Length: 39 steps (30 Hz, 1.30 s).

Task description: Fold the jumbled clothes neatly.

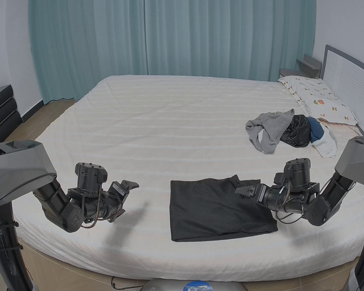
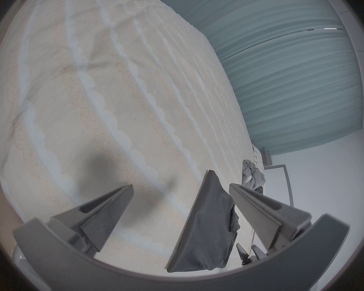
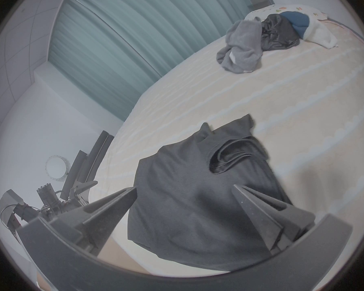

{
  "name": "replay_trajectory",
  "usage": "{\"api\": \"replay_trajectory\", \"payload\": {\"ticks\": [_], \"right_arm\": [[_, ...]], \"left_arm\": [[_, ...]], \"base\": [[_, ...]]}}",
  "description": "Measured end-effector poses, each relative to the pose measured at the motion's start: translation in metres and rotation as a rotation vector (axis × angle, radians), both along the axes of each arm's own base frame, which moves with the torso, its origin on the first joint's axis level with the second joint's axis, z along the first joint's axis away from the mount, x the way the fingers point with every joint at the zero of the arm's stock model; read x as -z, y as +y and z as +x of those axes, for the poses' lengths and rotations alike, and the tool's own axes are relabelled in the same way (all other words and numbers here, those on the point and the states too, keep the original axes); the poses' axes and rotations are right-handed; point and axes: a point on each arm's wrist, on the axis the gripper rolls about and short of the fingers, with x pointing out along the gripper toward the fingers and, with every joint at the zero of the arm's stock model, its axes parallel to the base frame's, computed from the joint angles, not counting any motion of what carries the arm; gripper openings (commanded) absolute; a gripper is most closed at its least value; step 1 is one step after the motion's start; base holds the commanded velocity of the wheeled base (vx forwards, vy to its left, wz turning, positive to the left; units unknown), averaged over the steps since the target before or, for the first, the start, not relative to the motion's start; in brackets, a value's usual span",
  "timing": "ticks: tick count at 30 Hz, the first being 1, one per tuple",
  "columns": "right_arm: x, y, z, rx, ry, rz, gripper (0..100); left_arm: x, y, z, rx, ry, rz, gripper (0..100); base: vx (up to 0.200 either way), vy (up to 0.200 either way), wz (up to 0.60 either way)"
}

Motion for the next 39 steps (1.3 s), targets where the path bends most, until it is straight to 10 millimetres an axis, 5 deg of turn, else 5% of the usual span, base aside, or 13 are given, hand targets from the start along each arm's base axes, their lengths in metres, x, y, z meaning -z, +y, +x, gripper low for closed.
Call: {"api": "replay_trajectory", "payload": {"ticks": [9, 17, 26, 39], "right_arm": [[0.018, 0.035, 0.024, -0.039, 0.06, 0.007, 100], [0.027, 0.045, 0.05, -0.004, 0.047, -0.006, 100], [0.028, 0.012, 0.084, 0.15, -0.01, -0.018, 100], [0.023, -0.033, 0.101, 0.252, -0.037, -0.001, 100]], "left_arm": [[0.0, 0.0, 0.0, 0.001, 0.0, -0.001, 100], [0.0, 0.0, 0.0, 0.0, 0.0, 0.0, 100], [0.0, 0.0, 0.001, 0.001, -0.001, 0.0, 100], [0.001, 0.0, 0.0, 0.001, 0.001, 0.0, 100]], "base": [[0.0, 0.0, 0.0], [0.0, 0.0, 0.0], [0.0, 0.0, 0.0], [0.0, 0.0, 0.0]]}}
